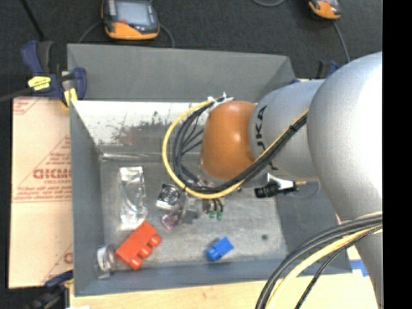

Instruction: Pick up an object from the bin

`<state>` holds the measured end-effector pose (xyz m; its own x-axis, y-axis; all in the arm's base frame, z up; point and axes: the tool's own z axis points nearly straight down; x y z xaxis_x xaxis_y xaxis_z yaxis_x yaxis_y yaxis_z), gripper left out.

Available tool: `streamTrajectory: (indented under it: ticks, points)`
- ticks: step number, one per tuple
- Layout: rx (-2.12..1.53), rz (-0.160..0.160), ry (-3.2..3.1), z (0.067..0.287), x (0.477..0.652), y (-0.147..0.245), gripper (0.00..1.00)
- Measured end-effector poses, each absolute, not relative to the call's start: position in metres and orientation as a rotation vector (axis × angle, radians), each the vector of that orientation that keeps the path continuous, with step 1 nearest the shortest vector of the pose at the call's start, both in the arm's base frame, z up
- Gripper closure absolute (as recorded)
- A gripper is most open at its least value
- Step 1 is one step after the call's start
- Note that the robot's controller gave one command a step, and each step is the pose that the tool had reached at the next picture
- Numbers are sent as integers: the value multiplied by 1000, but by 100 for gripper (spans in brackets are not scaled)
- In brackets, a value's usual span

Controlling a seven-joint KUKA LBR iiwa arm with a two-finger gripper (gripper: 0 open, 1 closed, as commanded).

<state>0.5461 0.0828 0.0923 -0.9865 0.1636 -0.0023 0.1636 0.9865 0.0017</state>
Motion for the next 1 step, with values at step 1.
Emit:
streamTrajectory:
  ticks: [1]
  points:
    - [316,5,3114,208,553,95,100]
